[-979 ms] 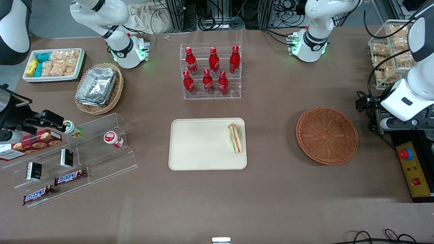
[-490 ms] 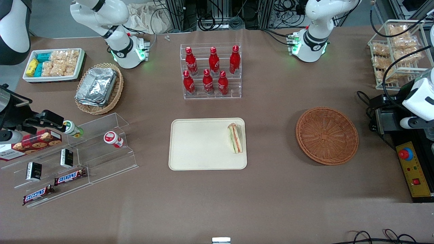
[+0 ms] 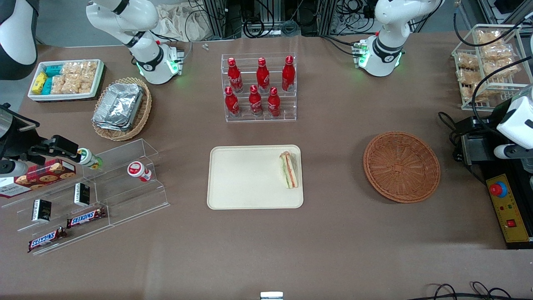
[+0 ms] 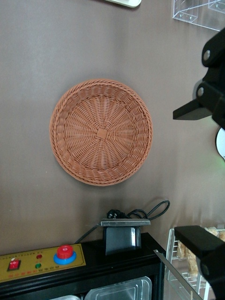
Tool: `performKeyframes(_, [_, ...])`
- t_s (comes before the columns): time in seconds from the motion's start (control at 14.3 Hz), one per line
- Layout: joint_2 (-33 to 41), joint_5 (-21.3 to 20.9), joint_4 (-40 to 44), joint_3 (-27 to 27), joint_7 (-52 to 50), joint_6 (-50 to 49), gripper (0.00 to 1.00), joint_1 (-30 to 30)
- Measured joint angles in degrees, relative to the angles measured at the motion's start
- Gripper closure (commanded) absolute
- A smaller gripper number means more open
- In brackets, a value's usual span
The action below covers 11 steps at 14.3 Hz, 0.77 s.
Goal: Place sandwich from basket to tray
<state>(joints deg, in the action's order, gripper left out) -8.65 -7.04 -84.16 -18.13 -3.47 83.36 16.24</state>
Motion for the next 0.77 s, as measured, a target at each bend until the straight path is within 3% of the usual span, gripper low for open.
performKeyframes(0.42, [0.0,1.99,0.0,16.16,0.21,0.0,0.0,-15.85])
performKeyframes(0.77, [-0.04,3.57,0.0,19.94,0.16,0.0,0.0,-19.37])
